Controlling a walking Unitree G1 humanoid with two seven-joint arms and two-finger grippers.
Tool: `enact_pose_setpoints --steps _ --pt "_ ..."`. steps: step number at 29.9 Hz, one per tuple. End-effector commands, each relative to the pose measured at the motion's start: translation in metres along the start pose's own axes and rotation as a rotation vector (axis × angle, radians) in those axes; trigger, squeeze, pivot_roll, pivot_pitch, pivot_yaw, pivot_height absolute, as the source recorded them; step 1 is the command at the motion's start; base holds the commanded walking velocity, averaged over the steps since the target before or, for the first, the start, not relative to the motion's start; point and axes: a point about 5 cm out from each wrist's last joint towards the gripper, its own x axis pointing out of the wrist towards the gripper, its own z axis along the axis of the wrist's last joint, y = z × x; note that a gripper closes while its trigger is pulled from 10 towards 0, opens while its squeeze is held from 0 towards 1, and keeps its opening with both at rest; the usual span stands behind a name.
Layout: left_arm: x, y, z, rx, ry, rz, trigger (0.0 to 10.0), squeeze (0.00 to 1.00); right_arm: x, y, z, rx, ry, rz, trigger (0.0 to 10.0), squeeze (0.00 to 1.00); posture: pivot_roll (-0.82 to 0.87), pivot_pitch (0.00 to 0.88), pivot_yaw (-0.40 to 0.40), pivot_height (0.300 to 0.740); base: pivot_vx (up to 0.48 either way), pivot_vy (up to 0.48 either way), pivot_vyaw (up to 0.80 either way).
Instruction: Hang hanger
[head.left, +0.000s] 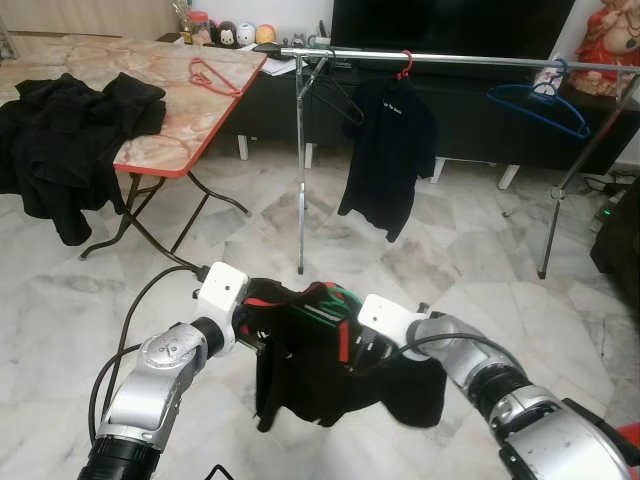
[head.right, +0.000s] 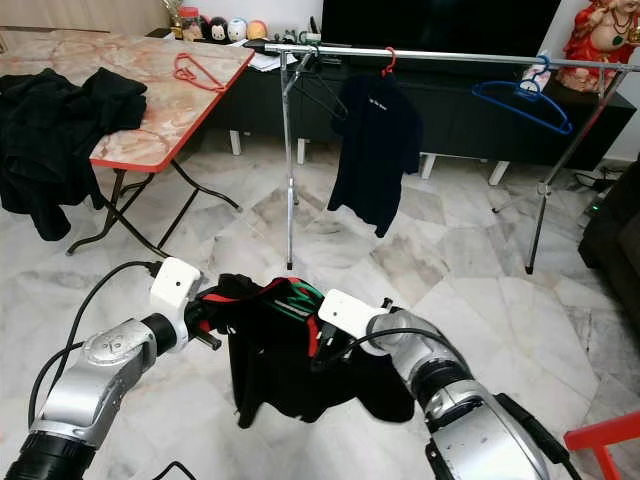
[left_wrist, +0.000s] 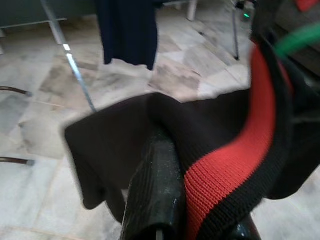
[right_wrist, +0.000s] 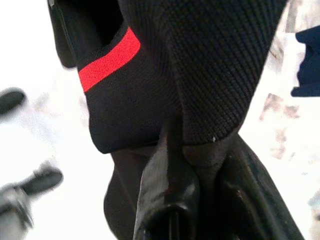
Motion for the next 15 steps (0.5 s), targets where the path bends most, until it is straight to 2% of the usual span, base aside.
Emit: enact_pose_setpoints --steps 1,5,6,7,9,12,15 --pt "-0.001 -0.006 -0.003 0.009 0.024 -0.043 10.0 0.00 -0.002 -0.005 0.006 0.095 -0.055 -0.007 0.0 0.00 0.06 0.000 -0.059 0.740 0.000 0.000 0.00" --pt "0.000 -0.010 -0.012 0.056 0.090 -0.075 10.0 0.00 -0.002 -0.005 0.014 0.162 -0.117 0.014 0.0 0.00 0.06 0.000 -0.058 0.740 0.000 0.000 0.00" --pt "-0.001 -0.013 -0.015 0.080 0.111 -0.099 10.0 0.00 -0.002 -0.007 0.015 0.174 -0.130 0.009 0.0 0.00 0.06 0.000 -0.058 0.740 0.000 0.000 0.00" --pt "-0.004 -0.021 -0.020 0.115 0.152 -0.174 10.0 0.00 -0.002 -0.010 0.015 0.182 -0.127 -0.015 0.0 0.00 0.06 0.000 -0.060 0.740 0.000 0.000 0.00" --pt "-0.007 -0.027 -0.022 0.124 0.170 -0.221 10.0 0.00 -0.003 -0.010 0.014 0.177 -0.121 -0.026 0.0 0.00 0.06 0.000 -0.060 0.740 0.000 0.000 0.00" --pt "-0.010 -0.035 -0.026 0.152 0.208 -0.296 10.0 0.00 -0.002 -0.012 0.018 0.233 -0.151 -0.038 0.0 0.00 0.06 0.000 -0.062 0.740 0.000 0.000 0.00" --pt "-0.010 -0.035 -0.029 0.177 0.241 -0.309 10.0 0.00 -0.002 -0.012 0.026 0.270 -0.193 -0.023 0.0 0.00 0.07 0.000 -0.063 0.740 0.000 0.000 0.00"
